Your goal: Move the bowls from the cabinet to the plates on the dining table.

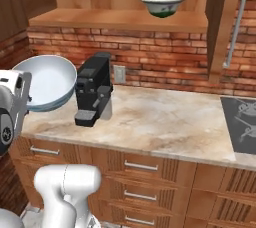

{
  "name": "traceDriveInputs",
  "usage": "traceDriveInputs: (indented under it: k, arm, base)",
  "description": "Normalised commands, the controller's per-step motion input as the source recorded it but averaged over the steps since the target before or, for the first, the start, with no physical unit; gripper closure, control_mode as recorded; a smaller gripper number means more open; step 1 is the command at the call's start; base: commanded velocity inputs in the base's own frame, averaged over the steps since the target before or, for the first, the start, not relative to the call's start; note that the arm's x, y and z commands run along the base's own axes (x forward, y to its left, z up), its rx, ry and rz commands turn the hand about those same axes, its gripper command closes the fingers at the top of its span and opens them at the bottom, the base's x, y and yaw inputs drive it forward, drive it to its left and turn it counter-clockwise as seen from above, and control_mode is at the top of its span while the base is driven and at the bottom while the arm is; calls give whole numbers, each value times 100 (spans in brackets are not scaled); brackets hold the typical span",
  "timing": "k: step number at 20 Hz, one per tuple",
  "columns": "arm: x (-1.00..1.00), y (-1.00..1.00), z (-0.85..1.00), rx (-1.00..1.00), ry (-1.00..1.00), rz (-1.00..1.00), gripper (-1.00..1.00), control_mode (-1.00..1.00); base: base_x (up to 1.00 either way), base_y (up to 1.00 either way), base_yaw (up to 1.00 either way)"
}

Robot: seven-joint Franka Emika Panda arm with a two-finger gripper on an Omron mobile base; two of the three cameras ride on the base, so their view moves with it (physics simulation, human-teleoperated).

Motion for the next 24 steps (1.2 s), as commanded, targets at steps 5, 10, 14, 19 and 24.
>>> traceDriveInputs:
  k: [5, 10, 14, 19, 24]
  arm:
    - [0, 0, 0, 0, 0, 0, 100, 100]
    - [0, 0, 0, 0, 0, 0, 100, 100]
    - [0, 0, 0, 0, 0, 0, 100, 100]
    - [0, 0, 0, 0, 0, 0, 100, 100]
    - [0, 0, 0, 0, 0, 0, 100, 100]
  base:
    - [-76, 0, 2]
    - [-18, 0, -8]
    - [0, 0, -47]
    - [0, 0, -60]
    - [0, -13, -56]
